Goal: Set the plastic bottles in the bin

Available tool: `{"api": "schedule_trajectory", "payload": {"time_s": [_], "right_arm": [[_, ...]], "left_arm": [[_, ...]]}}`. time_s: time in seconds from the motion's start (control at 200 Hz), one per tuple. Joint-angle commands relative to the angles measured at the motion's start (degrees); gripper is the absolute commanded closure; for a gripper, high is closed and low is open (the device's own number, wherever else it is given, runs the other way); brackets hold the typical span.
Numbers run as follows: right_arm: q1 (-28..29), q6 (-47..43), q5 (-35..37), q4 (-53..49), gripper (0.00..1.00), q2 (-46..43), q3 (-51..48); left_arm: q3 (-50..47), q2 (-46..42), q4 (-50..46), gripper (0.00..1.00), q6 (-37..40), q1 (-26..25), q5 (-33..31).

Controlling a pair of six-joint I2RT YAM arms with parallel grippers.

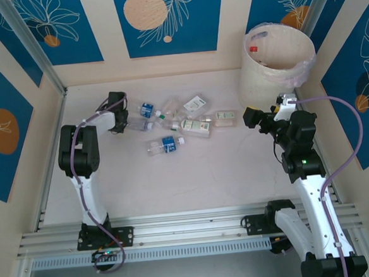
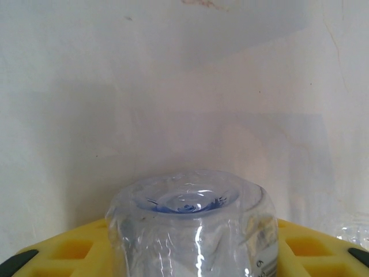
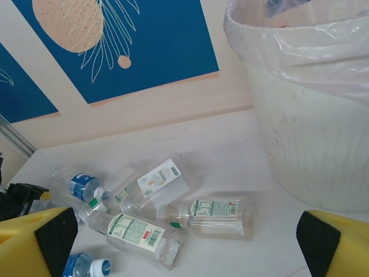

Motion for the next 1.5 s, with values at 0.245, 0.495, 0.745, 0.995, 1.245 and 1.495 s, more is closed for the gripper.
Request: {"api": "schedule_trajectory", "payload": {"time_s": [0.245, 0.495, 0.745, 0.995, 1.245, 1.495], "right_arm": [[0.17, -0.43, 0.59, 0.43, 0.00, 0.73, 1.49], [0.26, 1.17, -1.49, 2.19, 0.00, 3.04, 0.56], [1.15, 1.17, -5.95, 5.71, 0.00, 6.14, -1.03], [4.81, -1.02, -7.11, 9.12, 0.01, 8.57, -2.25], [9.80, -4.06, -12.33, 12.15, 0.01, 13.04, -3.20], [16.64, 1.34, -20.46, 19.39, 0.01, 19.00, -2.85]], "left_arm": [[-7.79, -7.42, -1.32, 0.84, -5.65, 1.67, -9.88], [-13.60, -12.13, 6.56, 1.00, -3.17, 2.34, -9.92], [-21.98, -20.42, 21.08, 1.00, 11.00, 3.38, -7.29], [-30.19, -35.06, 32.44, 1.00, 28.09, 3.26, -1.64], [-29.79, -41.68, 37.05, 1.00, 35.69, -0.20, 24.30], [-24.71, -38.52, 40.70, 1.00, 44.59, -15.03, 34.99]]}}
